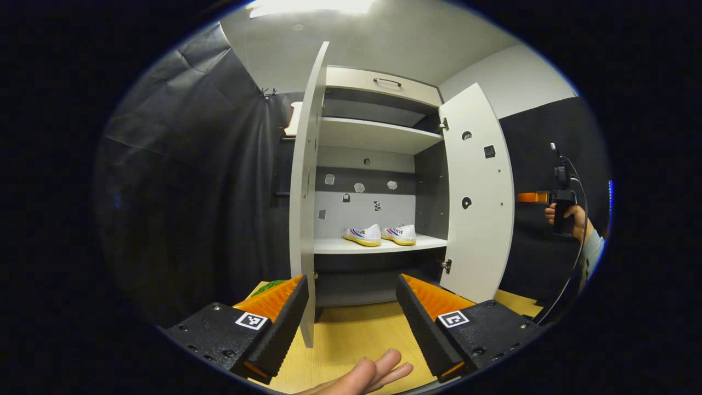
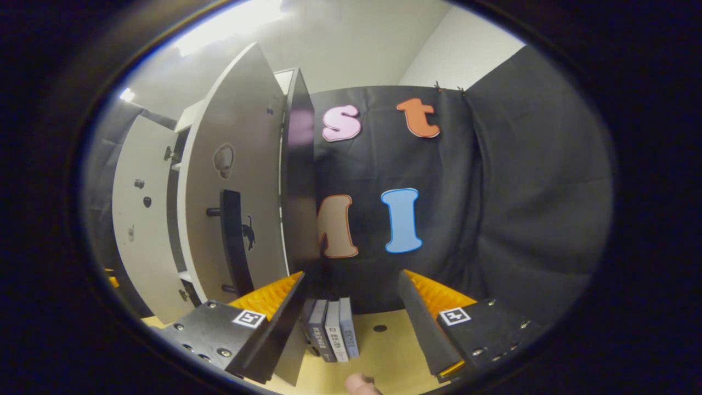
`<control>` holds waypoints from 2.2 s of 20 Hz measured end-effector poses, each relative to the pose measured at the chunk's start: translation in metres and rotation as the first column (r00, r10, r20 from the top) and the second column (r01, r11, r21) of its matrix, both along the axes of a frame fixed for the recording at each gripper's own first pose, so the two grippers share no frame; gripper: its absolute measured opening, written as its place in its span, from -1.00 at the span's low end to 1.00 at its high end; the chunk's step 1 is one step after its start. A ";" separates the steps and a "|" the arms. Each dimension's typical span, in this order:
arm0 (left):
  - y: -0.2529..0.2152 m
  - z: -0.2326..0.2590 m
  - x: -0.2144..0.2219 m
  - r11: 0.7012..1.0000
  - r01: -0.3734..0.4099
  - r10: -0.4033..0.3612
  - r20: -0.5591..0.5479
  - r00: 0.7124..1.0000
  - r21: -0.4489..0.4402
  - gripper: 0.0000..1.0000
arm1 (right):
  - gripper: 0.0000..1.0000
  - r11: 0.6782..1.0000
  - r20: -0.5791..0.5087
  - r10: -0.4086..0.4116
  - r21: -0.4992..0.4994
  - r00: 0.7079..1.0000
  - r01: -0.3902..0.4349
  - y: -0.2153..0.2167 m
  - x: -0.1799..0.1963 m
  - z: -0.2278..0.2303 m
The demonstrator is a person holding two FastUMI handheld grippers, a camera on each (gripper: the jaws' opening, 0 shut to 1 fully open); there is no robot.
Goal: Grab one shoe with the right hand and put it into the shoe cabinet, grab the other shoe with the left hand and put it into the shoe cabinet; then close the right door with the right hand and the left door with the left hand.
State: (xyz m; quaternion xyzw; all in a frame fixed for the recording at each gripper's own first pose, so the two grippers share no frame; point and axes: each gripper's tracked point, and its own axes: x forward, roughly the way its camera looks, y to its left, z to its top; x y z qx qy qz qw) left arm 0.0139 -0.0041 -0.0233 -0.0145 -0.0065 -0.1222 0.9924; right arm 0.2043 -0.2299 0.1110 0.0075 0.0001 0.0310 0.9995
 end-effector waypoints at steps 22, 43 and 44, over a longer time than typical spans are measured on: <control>0.060 -0.013 -0.006 0.997 -0.073 0.073 -0.024 0.997 0.000 0.93 | 0.90 0.964 -0.091 0.121 -0.226 0.988 -0.139 0.225 0.006 -0.036; 0.157 0.027 0.043 0.987 -0.159 0.158 -0.036 0.987 -0.010 0.92 | 0.87 0.986 0.017 0.153 -0.071 0.988 -0.151 0.270 -0.135 -0.074; 0.166 0.037 0.049 0.986 -0.163 0.163 -0.027 0.986 -0.017 0.92 | 0.94 0.986 0.016 0.157 -0.059 0.988 -0.155 0.273 -0.146 -0.081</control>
